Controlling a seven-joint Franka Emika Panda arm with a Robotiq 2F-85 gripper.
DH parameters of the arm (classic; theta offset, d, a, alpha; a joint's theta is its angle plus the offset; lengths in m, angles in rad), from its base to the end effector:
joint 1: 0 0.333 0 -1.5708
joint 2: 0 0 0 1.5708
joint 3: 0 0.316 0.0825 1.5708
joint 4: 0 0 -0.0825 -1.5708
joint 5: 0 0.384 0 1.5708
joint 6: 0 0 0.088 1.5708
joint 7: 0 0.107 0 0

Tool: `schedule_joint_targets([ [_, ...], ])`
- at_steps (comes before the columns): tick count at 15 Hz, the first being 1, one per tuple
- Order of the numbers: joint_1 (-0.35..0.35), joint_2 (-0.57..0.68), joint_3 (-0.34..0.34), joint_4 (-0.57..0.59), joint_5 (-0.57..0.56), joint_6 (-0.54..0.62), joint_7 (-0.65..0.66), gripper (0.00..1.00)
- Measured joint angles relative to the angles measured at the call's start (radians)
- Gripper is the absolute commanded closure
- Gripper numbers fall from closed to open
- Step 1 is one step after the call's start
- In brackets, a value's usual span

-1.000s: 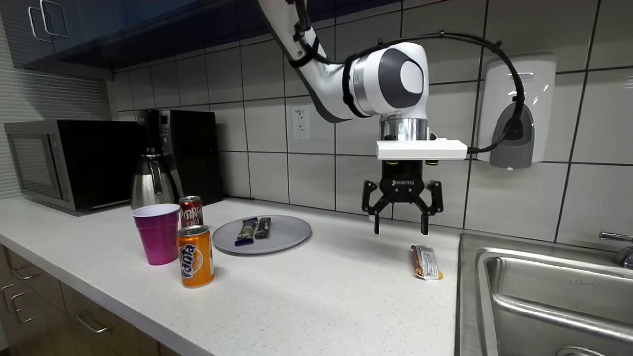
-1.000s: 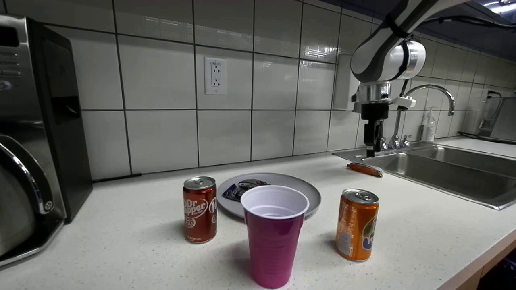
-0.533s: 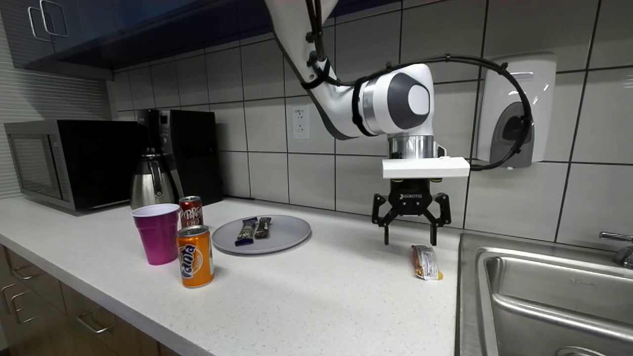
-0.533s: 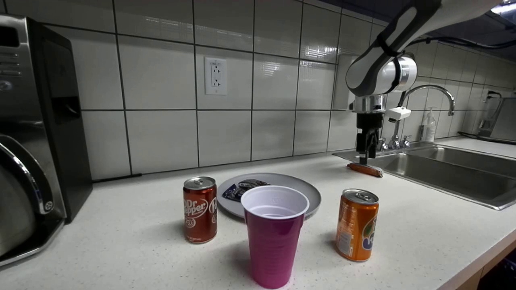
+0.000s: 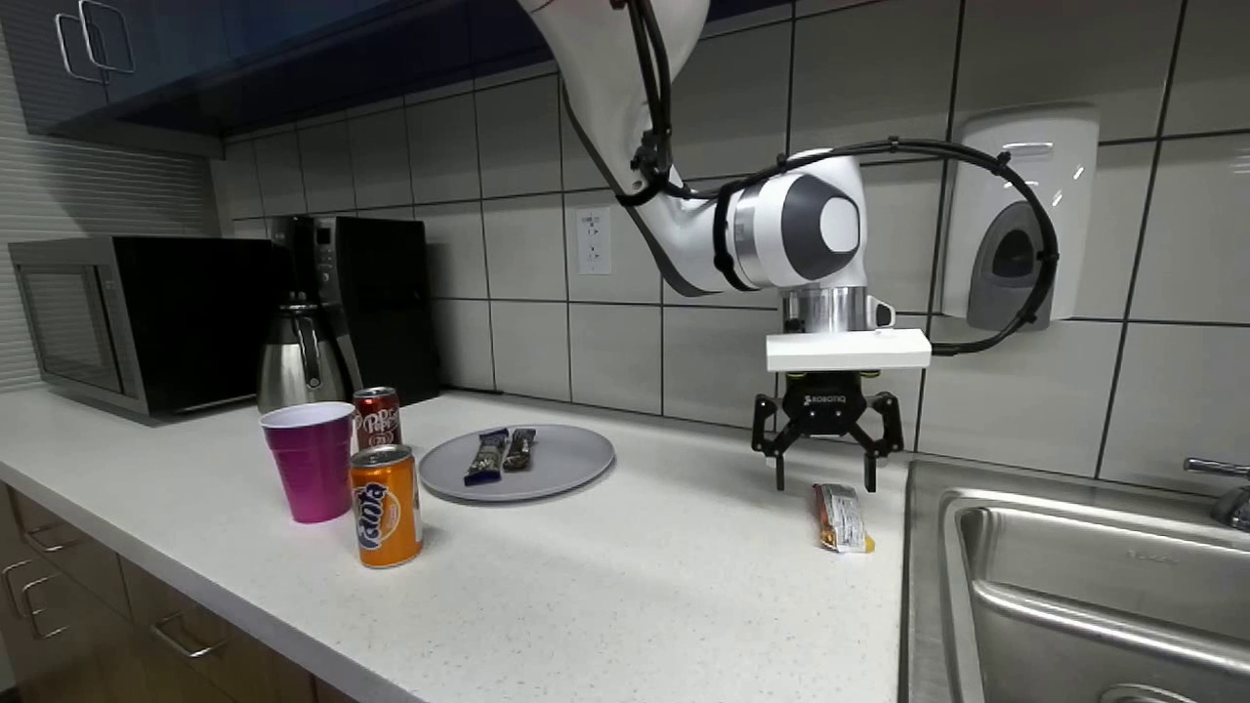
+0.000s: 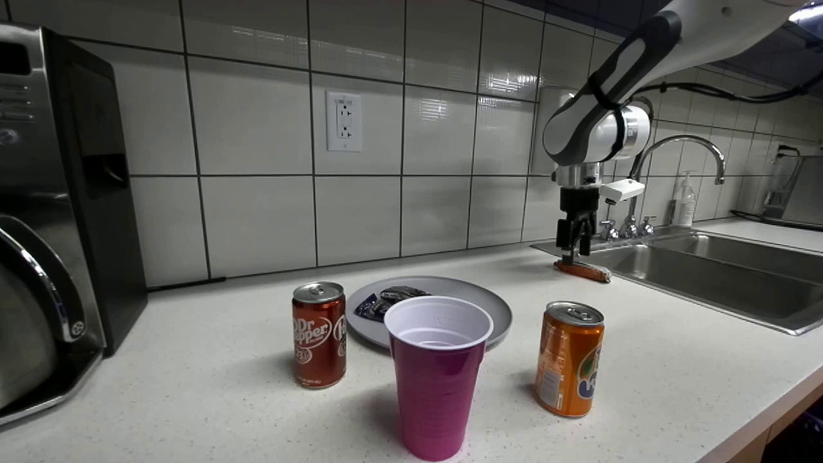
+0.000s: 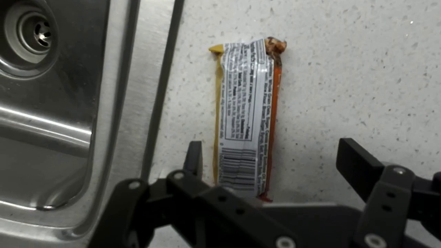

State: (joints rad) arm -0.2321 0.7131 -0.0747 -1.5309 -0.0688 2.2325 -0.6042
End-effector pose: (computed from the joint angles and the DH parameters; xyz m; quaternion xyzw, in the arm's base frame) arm 0.6765 -0.2080 0.2364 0.9827 0.1778 -0.0272 0.0440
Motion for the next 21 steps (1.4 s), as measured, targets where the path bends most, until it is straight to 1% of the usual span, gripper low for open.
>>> schedule_joint_targets([
  [7,-0.006,0.052,0.000,0.063,0.000,0.000,0.013,0.00],
  [8,-0.007,0.056,0.000,0.069,0.000,-0.001,0.015,0.25],
  [9,-0.007,0.060,0.000,0.073,0.000,-0.001,0.015,0.26],
  [14,-0.010,0.070,0.000,0.089,0.000,-0.001,0.025,0.67],
  [16,-0.011,0.074,0.000,0.093,0.000,-0.001,0.033,0.81],
  [21,-0.011,0.074,0.000,0.097,0.000,-0.001,0.045,0.82],
])
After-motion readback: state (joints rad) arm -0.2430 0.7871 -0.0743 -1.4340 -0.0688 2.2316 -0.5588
